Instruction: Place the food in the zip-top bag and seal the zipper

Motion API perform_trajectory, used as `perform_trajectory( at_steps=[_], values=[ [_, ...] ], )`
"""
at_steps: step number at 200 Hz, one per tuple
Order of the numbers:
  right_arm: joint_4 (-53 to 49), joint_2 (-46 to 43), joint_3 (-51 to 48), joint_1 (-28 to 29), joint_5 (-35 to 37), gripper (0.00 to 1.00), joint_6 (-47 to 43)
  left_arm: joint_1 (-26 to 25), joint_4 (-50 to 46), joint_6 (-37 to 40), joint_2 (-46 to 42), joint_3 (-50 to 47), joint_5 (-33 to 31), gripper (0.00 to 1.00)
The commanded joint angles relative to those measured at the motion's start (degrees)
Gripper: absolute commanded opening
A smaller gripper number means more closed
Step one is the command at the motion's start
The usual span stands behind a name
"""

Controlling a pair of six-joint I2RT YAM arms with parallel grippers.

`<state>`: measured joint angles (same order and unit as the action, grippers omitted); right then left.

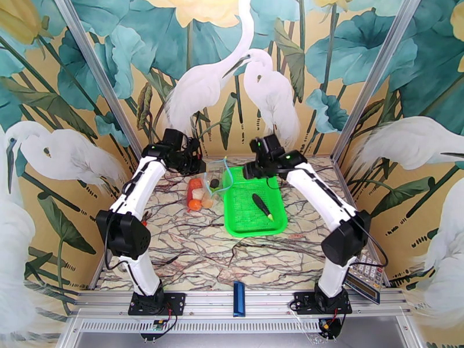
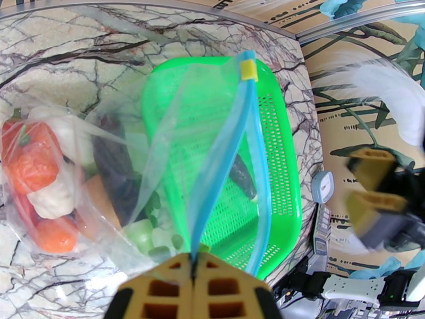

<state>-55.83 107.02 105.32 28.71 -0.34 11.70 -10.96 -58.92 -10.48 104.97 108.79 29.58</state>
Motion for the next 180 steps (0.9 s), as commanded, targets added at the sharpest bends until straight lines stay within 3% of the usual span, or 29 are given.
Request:
perform_trajectory(
  at_steps=[1,55,180],
  values=[
    [-4.9,4.4,-2.1,-0.1,6.0,0.62,-4.7,-0.3,2.4,-0.8,-3.0,-1.9,1.1,0.02],
    [-5.1,13.1,0.4,-0.2,6.0,0.7,-5.1,-0.3,3.7,-1.1,-5.1,-6.4,1.4,0.03],
    [-5.3,24.2,4.8,-1.8,0.9,0.69,-3.4,-0.3,3.2,-0.3,-5.3,-6.5,1.5,0.02]
  ],
)
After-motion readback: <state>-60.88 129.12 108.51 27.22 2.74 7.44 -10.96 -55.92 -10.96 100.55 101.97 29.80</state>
